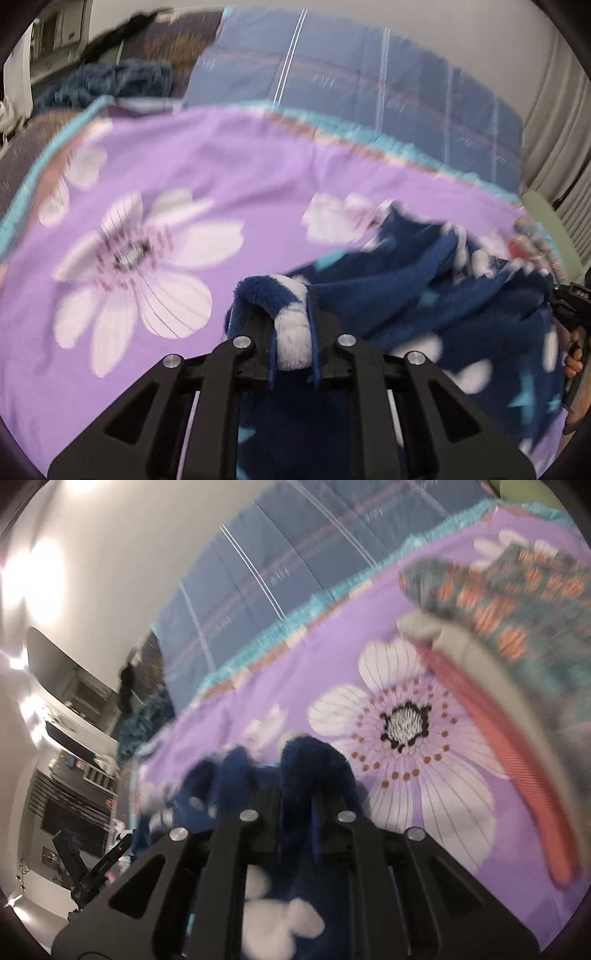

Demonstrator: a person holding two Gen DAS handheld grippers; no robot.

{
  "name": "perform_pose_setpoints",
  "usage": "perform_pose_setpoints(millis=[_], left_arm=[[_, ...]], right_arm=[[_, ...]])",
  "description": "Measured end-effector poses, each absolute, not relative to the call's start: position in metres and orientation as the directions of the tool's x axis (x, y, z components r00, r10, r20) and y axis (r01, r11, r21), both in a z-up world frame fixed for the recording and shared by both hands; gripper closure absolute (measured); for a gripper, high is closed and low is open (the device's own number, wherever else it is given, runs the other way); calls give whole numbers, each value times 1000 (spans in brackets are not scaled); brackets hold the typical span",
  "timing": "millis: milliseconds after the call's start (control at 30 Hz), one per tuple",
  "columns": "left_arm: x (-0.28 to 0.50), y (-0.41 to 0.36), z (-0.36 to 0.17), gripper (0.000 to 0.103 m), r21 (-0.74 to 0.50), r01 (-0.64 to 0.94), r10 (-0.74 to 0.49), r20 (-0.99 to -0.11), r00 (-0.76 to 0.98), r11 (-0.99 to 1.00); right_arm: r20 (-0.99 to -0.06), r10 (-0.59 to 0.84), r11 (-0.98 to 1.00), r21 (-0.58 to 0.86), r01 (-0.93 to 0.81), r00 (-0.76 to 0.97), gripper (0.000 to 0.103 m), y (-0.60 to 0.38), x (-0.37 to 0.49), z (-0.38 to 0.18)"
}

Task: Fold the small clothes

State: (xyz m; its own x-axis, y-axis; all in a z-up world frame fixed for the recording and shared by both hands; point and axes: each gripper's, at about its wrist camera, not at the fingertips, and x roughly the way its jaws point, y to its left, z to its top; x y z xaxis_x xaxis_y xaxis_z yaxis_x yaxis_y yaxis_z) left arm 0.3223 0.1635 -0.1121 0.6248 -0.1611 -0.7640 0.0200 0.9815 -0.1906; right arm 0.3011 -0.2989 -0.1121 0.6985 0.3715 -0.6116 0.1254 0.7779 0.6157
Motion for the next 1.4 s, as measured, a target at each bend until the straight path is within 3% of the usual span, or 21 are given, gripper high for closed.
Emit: perform_pose_setpoints(millis=[133, 267, 300, 333, 367, 400, 567, 633, 700, 800, 900, 967, 1000, 1033, 1067, 1100, 1133, 1167, 1200, 1300, 1400], left_arm=[[317, 169, -115, 86, -214, 45, -190, -725, 661, 976], [311, 170, -104, 83, -225, 62, -208, -715, 667, 972], [306, 170, -98, 80, -233, 68, -217, -707, 673, 970], [301, 171, -91, 71, -240, 76, -226, -696, 681, 968], [292, 173, -81, 61, -236, 79, -223, -681, 698, 969], [284, 174, -73, 47, -223, 81, -212, -662, 719, 972], [252, 167, -50, 44, -96, 184, -203, -611, 765, 978], [256, 156, -59, 42, 54, 197, -119, -633, 765, 979], [271, 151, -73, 41, 118, 203, -71, -678, 732, 972], [302, 157, -88, 41, 42, 192, -100, -733, 673, 981], [334, 178, -94, 38, -193, 151, -245, -748, 616, 970], [347, 183, -99, 38, -280, 115, -290, -737, 610, 953], [353, 183, -100, 46, -300, 107, -301, -732, 611, 948], [357, 181, -100, 86, -305, 119, -312, -727, 611, 945], [360, 176, -100, 95, -292, 145, -318, -731, 604, 945], [358, 170, -96, 96, -249, 157, -292, -729, 619, 956], [349, 161, -85, 96, -168, 195, -256, -700, 667, 966], [341, 156, -76, 96, -117, 220, -240, -671, 702, 968], [334, 155, -66, 96, -87, 224, -226, -646, 729, 971], [323, 166, -41, 95, -106, 218, -238, -591, 770, 970], [333, 175, -41, 95, -126, 168, -210, -607, 766, 978]], right_arm=[[-638, 384, 790, 601, 119, 668, 88, -295, 310, -142], [-633, 389, 804, 588, 90, 669, 83, -295, 304, -132], [-633, 384, 810, 581, 84, 672, 81, -295, 302, -127], [-628, 374, 826, 560, 64, 682, 72, -291, 296, -117], [-624, 367, 839, 543, 45, 690, 59, -289, 292, -108], [-618, 358, 853, 521, 24, 700, 54, -285, 288, -100], [-640, 281, 949, 298, -106, 715, 43, -252, 266, -65], [-674, 233, 972, 190, -141, 701, 40, -238, 268, -68], [-709, 214, 977, 160, -143, 671, 39, -235, 276, -77], [-733, 216, 972, 224, -71, 645, 39, -247, 294, -93], [-682, 294, 934, 353, -51, 670, 37, -267, 308, -95], [-665, 325, 910, 414, -31, 673, 35, -278, 319, -98], [-666, 343, 898, 440, -23, 663, 35, -283, 326, -102], [-666, 354, 891, 454, -21, 656, 35, -284, 329, -103], [-665, 377, 879, 477, -22, 645, 33, -286, 334, -105], [-663, 392, 870, 492, -24, 637, 34, -285, 337, -107], [-659, 399, 866, 499, -27, 637, 49, -284, 337, -107], [-655, 403, 869, 494, -41, 639, 84, -281, 336, -105], [-655, 413, 870, 490, -59, 633, 97, -279, 335, -102], [-601, 395, 894, 427, -139, 695, 103, -271, 316, -79], [-519, 387, 884, 442, -148, 762, 103, -279, 303, -54]])
